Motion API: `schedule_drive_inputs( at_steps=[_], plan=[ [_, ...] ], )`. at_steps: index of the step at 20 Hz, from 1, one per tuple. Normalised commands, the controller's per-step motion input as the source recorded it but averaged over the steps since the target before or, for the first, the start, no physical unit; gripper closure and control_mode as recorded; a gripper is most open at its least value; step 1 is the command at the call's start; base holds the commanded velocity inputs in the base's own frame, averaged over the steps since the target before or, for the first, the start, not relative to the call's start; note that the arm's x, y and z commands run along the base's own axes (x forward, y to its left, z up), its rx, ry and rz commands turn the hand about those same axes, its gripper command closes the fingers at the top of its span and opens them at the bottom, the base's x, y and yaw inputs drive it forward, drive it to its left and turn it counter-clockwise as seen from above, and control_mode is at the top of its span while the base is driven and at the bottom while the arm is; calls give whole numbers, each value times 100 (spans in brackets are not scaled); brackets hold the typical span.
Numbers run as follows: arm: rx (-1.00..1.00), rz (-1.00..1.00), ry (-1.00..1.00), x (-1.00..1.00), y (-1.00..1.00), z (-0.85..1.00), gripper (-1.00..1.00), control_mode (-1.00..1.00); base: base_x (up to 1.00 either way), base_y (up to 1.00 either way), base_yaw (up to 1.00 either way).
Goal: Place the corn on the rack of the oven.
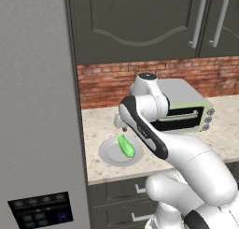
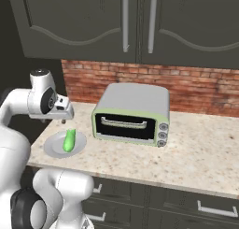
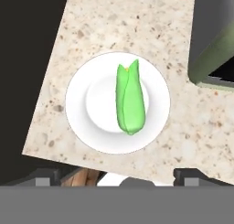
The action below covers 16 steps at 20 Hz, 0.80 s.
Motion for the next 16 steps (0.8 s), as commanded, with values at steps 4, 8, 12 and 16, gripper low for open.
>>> schedule_drive_inputs(
  at_steps=[4, 8, 12, 16],
  plan=[
    [0, 11, 6, 25, 0, -61, -100, -100, 0, 0, 0],
    [-1, 5, 0, 38, 0, -61, -100, -100, 0, 0, 0],
    [-5, 3, 0, 42, -2, -62, -100, -100, 0, 0, 0],
    [-8, 0, -9, 19, -1, -49, -100, -100, 0, 0, 0]
  ],
)
